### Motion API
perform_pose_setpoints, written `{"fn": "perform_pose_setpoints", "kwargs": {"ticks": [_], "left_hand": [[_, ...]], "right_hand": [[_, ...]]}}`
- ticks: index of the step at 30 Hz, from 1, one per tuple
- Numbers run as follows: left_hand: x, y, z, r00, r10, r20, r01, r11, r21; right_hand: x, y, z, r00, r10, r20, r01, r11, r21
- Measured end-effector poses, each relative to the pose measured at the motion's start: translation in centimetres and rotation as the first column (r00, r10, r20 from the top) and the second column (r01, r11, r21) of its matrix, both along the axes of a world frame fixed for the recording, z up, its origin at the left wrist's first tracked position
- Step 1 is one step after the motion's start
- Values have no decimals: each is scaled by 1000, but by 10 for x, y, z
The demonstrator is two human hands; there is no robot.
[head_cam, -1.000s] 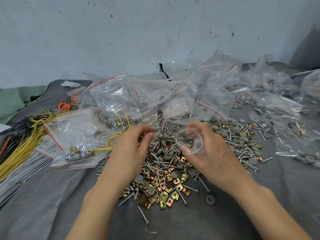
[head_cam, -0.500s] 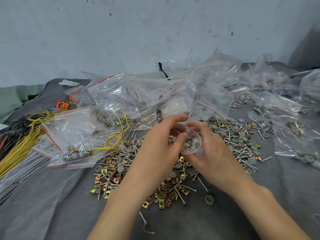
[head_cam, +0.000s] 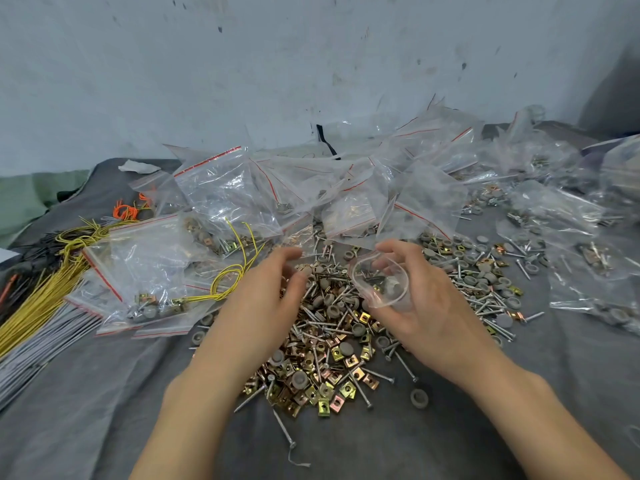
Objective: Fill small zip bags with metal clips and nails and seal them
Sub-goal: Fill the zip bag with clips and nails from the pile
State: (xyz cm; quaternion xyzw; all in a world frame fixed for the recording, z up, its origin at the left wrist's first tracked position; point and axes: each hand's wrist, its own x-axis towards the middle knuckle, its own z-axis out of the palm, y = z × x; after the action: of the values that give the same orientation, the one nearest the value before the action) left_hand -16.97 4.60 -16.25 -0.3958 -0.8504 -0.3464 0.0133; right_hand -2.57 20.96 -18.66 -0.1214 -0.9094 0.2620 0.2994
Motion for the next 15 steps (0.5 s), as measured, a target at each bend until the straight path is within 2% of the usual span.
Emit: {"fn": "perform_pose_setpoints", "kwargs": {"ticks": [3, 7, 12, 15], "left_hand": [[-6, -8, -7, 999, 22, -28, -27, 982, -186], [-5, -11, -12, 999, 0, -36, -15, 903, -429], [-8, -9, -15, 998, 5, -58, -30, 901, -433], [-9, -6, -20, 997, 33, -76, -60, 922, -382]], "right_hand": [[0, 0, 1, 1000, -4, 6, 4, 1000, 4], [-1, 0, 0, 999, 2, 36, -2, 1000, 3], [-3, -1, -1, 999, 2, 50, -2, 1000, 1], [-3, -1, -2, 999, 2, 49, -2, 1000, 5]]}}
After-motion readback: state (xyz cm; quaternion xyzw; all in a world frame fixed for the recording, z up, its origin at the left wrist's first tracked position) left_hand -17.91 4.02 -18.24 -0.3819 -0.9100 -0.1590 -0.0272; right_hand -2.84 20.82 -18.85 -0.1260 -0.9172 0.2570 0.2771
